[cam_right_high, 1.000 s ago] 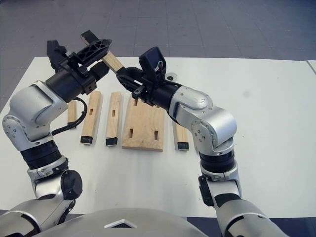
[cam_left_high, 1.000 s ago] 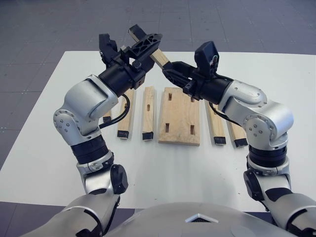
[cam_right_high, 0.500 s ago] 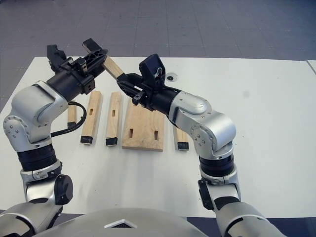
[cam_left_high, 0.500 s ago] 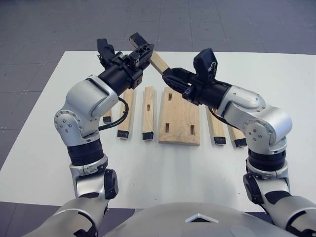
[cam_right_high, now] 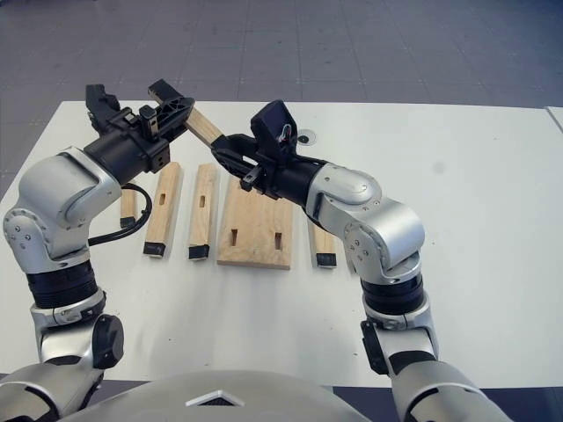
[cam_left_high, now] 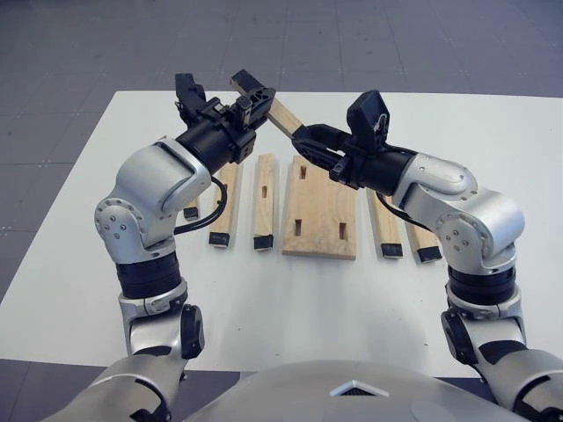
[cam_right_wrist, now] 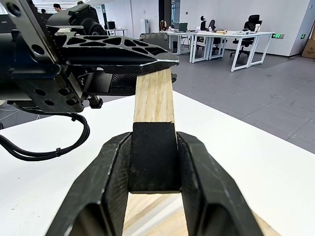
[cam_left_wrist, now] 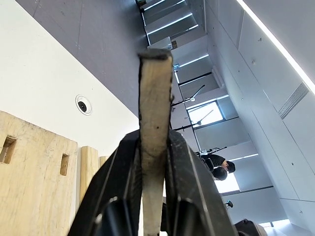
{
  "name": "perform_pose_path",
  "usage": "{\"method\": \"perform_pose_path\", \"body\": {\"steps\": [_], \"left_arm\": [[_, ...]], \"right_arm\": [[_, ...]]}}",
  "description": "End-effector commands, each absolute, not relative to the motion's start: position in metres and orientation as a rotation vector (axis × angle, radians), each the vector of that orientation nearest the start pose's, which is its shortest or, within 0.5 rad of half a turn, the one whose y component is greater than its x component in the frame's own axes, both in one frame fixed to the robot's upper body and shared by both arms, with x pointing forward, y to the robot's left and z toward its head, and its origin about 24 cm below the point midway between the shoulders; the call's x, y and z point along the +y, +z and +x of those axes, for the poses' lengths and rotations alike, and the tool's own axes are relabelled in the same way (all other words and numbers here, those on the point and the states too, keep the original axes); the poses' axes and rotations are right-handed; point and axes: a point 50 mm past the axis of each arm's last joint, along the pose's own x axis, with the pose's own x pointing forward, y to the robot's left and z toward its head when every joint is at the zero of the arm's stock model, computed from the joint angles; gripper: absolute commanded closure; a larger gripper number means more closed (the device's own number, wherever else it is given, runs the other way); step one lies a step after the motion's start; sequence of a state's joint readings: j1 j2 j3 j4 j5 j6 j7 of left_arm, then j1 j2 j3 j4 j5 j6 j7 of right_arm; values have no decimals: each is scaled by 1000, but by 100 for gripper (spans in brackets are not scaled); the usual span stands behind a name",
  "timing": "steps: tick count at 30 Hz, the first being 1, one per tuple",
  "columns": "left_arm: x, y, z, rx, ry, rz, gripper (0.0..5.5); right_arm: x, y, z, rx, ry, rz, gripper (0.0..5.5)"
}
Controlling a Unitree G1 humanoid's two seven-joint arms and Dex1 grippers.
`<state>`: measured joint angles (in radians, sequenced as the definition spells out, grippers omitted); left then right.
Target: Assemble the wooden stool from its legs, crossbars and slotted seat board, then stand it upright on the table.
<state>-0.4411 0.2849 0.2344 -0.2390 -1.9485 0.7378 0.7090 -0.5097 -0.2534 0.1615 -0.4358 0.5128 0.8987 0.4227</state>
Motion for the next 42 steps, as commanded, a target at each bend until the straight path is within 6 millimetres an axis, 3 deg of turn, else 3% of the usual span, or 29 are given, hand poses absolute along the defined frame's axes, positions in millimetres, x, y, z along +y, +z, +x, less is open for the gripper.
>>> {"method": "perform_pose_path", "body": {"steps": [1, 2, 7, 15, 19, 23, 27, 35, 42], "left_arm": [[145, 200, 277, 394, -512, -1139, 505], [145, 200, 277, 392, -513, -1139, 505], [147, 202, 277, 385, -501, -1099, 508], [180, 200, 285, 200, -172, -742, 508], [198, 203, 276, 70, -29, -610, 508], [197, 178, 254, 19, 79, -299, 508], [197, 145, 244, 43, 97, -165, 508], [214, 123, 248, -17, 47, -40, 508], [227, 98, 253, -12, 45, -62, 508]], "right_arm": [[-75, 177, 274, 72, 930, -52, 422], [-75, 176, 274, 69, 929, -61, 422], [-77, 173, 273, 74, 926, -64, 307], [-77, 173, 273, 68, 910, -69, 163], [-79, 173, 275, 67, 889, -73, 89], [-85, 174, 281, 55, 833, -68, 10], [-89, 176, 285, 39, 780, -56, 0], [-91, 171, 281, 61, 733, -40, 0], [-92, 171, 279, 63, 716, -34, 0]]}}
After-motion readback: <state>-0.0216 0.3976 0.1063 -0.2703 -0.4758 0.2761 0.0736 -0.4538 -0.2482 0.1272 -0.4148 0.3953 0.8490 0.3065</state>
